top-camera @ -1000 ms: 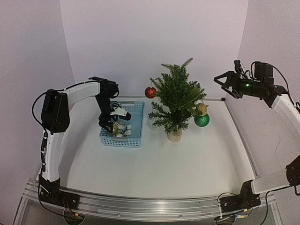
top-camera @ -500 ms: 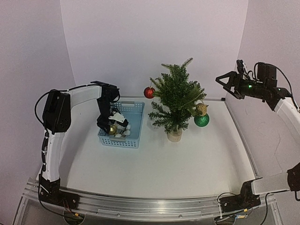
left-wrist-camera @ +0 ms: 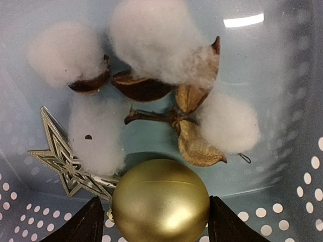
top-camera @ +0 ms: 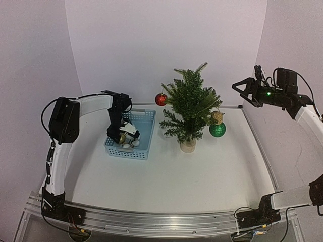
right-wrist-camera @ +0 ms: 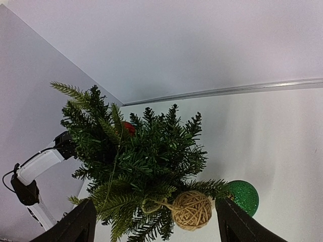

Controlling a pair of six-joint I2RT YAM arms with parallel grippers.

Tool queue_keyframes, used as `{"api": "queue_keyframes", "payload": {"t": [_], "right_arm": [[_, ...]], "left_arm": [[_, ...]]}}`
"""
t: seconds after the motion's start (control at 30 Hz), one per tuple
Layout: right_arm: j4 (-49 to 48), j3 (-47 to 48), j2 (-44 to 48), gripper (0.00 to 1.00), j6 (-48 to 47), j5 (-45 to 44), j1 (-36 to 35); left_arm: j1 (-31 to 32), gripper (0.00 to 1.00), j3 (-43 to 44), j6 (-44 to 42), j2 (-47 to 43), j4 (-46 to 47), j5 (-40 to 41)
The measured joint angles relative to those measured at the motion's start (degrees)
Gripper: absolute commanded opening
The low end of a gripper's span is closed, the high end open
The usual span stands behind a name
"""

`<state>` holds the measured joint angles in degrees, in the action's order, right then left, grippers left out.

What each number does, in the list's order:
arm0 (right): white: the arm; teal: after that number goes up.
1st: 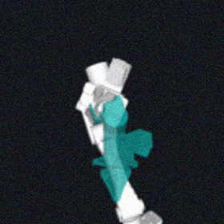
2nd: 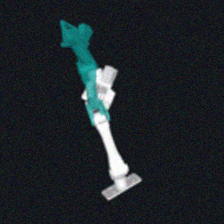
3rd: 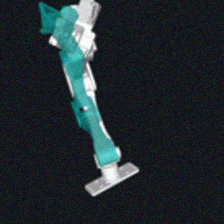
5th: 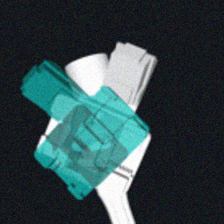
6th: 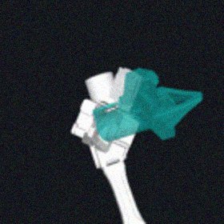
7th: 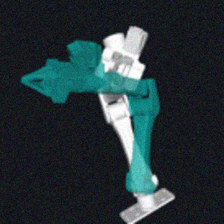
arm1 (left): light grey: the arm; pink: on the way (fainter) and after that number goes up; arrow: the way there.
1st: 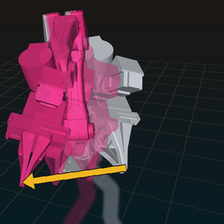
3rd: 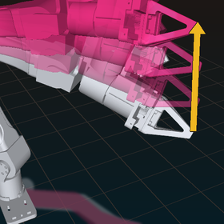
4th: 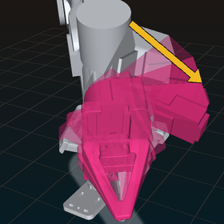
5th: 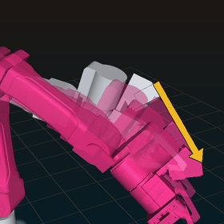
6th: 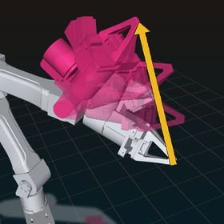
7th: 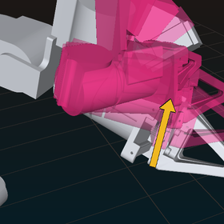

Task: Decorate the small christmas tree

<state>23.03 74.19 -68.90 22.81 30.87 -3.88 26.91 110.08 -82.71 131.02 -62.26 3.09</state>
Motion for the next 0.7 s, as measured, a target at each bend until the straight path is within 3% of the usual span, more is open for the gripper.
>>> {"api": "queue_keyframes", "payload": {"t": [0.2,0.43,0.7], "right_arm": [[-0.1,0.0,-0.1,0.82,0.0,0.1,0.0],[-0.2,0.0,-0.4,0.82,0.0,0.2,0.0],[-0.3,0.0,-0.4,0.82,0.0,0.2,0.0]], "left_arm": [[0.8,0.68,-1.2,-1.1,0.0,1.3,3.9],[2.1,0.51,-1.5,-1.2,0.0,1.3,5.0],[2.2,0.43,-1.3,-1.2,0.0,1.2,5.2]]}}
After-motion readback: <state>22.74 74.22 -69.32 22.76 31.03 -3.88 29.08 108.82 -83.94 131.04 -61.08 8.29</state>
